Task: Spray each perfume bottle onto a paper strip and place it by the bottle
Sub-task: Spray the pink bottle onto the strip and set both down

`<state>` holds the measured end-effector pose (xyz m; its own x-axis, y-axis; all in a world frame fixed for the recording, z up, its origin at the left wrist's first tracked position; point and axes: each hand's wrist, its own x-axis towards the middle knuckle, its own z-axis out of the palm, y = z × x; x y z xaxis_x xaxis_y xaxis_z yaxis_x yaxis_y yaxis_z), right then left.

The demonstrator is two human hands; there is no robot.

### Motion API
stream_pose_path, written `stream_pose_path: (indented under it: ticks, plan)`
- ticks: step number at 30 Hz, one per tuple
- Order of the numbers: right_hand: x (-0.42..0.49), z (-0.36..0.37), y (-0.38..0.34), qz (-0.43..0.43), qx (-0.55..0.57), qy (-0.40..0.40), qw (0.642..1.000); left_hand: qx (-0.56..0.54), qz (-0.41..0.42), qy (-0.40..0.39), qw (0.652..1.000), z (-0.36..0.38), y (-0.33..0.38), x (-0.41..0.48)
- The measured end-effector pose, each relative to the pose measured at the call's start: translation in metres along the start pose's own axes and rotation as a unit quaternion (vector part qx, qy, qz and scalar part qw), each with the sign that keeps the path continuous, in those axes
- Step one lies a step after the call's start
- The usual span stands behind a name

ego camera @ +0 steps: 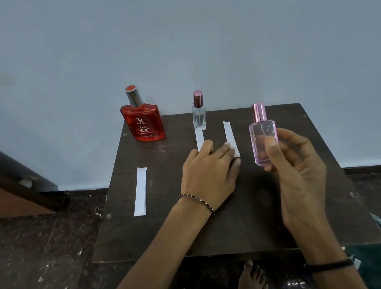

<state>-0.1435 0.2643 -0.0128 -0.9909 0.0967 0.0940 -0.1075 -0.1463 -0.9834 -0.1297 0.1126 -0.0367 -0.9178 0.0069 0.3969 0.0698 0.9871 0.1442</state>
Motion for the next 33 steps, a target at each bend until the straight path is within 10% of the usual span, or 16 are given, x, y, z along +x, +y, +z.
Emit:
stream_pose_path:
  ticks: [33]
  plan:
    - [0.128, 0.040, 0.017, 0.039, -0.265, -0.278, 0.923, -0.017, -0.002, -0.044, 0.999, 0.003, -0.014, 0.016]
